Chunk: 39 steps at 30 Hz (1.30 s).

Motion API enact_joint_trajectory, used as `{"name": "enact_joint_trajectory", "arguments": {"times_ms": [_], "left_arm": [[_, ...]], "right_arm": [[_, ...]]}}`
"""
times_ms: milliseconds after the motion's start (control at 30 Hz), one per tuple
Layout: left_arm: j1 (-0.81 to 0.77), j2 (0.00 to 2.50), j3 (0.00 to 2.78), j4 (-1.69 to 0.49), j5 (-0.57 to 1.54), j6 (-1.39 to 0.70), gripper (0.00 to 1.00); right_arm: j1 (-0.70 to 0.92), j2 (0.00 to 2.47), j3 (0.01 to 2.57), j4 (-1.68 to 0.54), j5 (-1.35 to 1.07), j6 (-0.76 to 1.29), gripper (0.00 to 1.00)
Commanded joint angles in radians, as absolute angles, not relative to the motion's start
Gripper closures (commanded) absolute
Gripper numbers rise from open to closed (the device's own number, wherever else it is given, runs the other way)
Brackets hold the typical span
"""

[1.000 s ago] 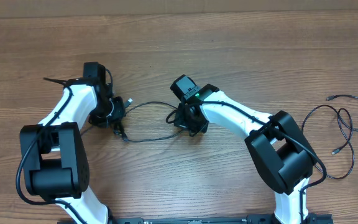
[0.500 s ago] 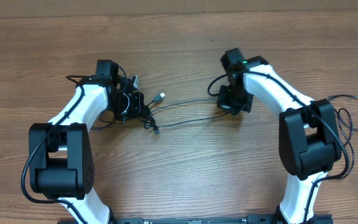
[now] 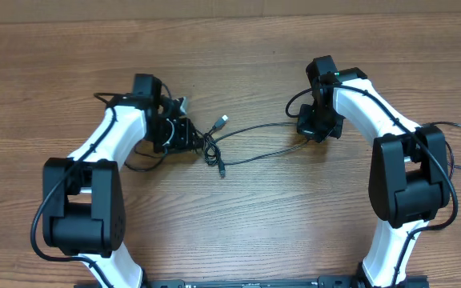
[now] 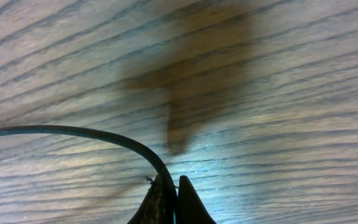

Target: Untangle cables

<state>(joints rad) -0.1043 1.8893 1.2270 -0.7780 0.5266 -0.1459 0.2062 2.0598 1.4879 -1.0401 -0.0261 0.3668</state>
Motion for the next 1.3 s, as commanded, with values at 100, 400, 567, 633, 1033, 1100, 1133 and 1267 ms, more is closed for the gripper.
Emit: {"name": "enact_joint_trajectory", "arguments": {"times_ms": [100,400,567,633,1033,1100,1133,1267], "left_arm": [[-0.137,1.876,1.308,-0.813,0.384,-0.212,0.62],[-0.165,1.877,1.304,-0.804,0.236,-0.270,0.62],[-0.207,1.877,1.302,-0.785,0.235,-0.270,0.62],[-0.231,1.877,1.291,-0.773,0.224,-0.274,0.62],[-0.244,1.877,1.209,-0.748,0.149,-0.319,0.74],[-0.244,1.877,1.201,-0.743,0.145,-0.319,0.74],[-0.244,1.877,1.198,-0.743,0.145,-0.319,0.74],[-0.244,1.877,1.197,-0.743,0.090,-0.323,0.84]], "right_arm": [[0.212,2.032,1.501,-1.028,-0.025,0.334,0.87],[0.213,2.031,1.723,-1.258,-0.059,0.281,0.60],[0.217,2.032,1.757,-1.284,-0.286,0.176,0.44],[0.229,2.032,1.736,-1.269,-0.325,0.178,0.43],[0.347,2.033,1.642,-1.123,-0.365,0.183,0.42],[0.366,2.037,1.633,-1.096,-0.391,0.190,0.42],[0.378,2.039,1.629,-1.084,-0.403,0.204,0.42],[0.435,2.058,1.620,-1.031,-0.413,0.239,0.41]]}}
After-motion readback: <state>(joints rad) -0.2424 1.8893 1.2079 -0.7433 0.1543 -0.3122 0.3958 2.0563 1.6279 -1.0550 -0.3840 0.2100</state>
